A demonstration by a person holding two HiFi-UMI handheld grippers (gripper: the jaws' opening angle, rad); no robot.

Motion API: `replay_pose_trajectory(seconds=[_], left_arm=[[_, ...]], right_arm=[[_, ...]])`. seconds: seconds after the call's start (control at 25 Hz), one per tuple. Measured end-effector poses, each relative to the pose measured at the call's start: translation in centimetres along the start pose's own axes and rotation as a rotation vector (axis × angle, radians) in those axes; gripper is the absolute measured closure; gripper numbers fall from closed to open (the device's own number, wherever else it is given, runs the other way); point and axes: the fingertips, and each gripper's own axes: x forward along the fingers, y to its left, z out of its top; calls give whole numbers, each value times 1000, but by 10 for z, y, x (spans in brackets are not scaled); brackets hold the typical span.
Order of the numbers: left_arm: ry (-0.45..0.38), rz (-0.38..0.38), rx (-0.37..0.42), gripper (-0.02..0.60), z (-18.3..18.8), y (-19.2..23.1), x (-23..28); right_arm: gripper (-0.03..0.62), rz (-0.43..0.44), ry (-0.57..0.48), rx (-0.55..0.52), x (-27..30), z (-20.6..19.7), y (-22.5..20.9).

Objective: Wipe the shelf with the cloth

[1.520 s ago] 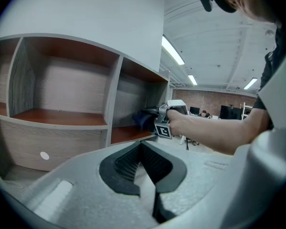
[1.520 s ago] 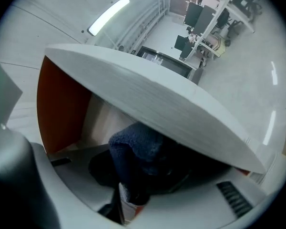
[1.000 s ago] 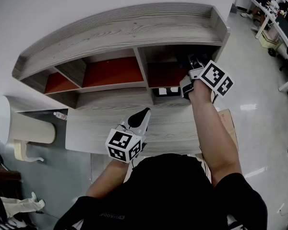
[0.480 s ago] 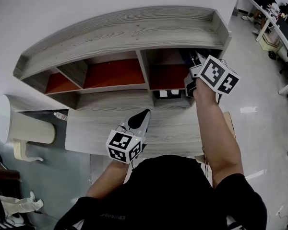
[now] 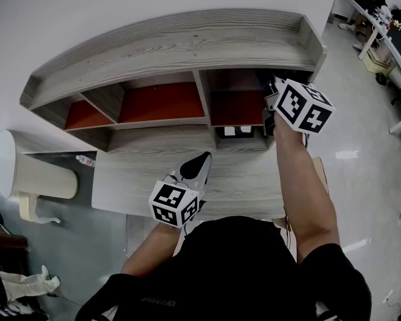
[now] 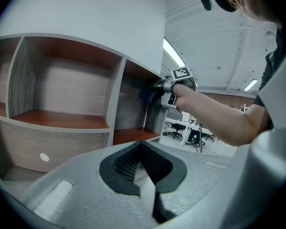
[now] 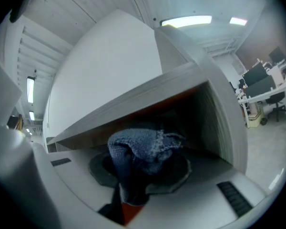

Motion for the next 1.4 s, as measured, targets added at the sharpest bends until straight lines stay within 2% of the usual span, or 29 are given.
replay_pose_trajectory(seconds=[0.28,0.84,1.24,1.4], left_arm=[[-1,0,-2,572,-2,2,-1],[-11,41,-29,572,-7,21,-19],[-20,80,-45,573,-10,37,-32],[-22,86,-51,573,-11,38,-33]], right_arm=[[490,-21,22,-151,5,-5,13],[490,67,67,-216,29,-30,72],[490,108,107,-416,43,-46,112],[490,123,112,-440,47,-48,122]])
